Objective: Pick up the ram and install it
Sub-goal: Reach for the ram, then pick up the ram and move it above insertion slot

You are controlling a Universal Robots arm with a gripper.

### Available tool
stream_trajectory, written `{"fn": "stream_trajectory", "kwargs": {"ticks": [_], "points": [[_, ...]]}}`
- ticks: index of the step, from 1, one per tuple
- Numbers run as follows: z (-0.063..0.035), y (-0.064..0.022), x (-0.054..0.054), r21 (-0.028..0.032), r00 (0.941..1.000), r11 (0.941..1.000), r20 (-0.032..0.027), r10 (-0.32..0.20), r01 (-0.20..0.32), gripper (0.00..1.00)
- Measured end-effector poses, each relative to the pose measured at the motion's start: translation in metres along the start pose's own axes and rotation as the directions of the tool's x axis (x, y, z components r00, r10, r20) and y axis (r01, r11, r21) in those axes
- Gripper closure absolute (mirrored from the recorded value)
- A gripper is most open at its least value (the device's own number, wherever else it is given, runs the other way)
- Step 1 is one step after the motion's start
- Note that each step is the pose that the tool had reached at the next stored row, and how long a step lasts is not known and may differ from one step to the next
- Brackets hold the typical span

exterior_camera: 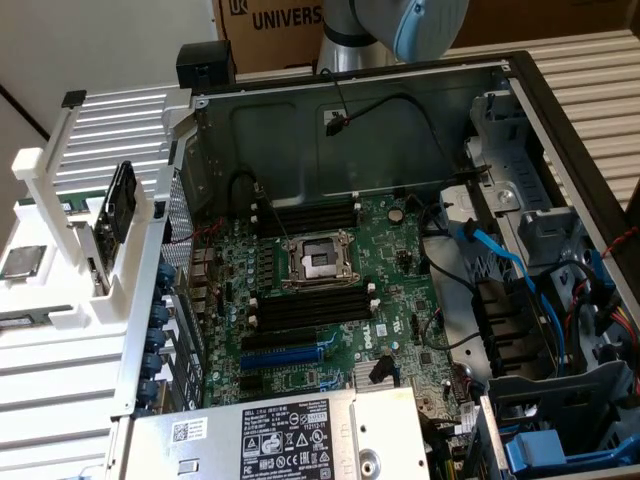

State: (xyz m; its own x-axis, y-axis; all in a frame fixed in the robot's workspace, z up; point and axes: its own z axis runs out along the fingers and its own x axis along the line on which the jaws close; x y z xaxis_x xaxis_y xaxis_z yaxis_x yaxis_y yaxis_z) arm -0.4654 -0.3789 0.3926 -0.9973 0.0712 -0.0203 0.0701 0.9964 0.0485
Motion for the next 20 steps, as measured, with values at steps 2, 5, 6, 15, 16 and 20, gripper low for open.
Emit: {"fn": "stream_trajectory", "kwargs": {"ticks": [2, 5, 6, 15, 16, 20], "points": [[-0.0001, 0.0021, 0.009, 0.0000, 1.0000, 1.0000, 0.0000, 0.000, 0.000, 0.90], [-0.0002, 0.0051, 0.021, 0.0000, 1.0000, 1.0000, -0.0001, 0.000, 0.000, 0.90], [-0.0002, 0.0055, 0.024, 0.0000, 1.0000, 1.0000, -0.0001, 0.000, 0.000, 0.90], [-0.0002, 0.0056, 0.024, 0.0000, 1.0000, 1.0000, 0.0001, 0.000, 0.000, 0.90], [-0.0002, 0.0056, 0.024, 0.0000, 1.0000, 1.0000, 0.0000, 0.000, 0.000, 0.90], [-0.0002, 0.0056, 0.024, 0.0000, 1.0000, 1.0000, 0.0000, 0.000, 0.000, 0.90]]}}
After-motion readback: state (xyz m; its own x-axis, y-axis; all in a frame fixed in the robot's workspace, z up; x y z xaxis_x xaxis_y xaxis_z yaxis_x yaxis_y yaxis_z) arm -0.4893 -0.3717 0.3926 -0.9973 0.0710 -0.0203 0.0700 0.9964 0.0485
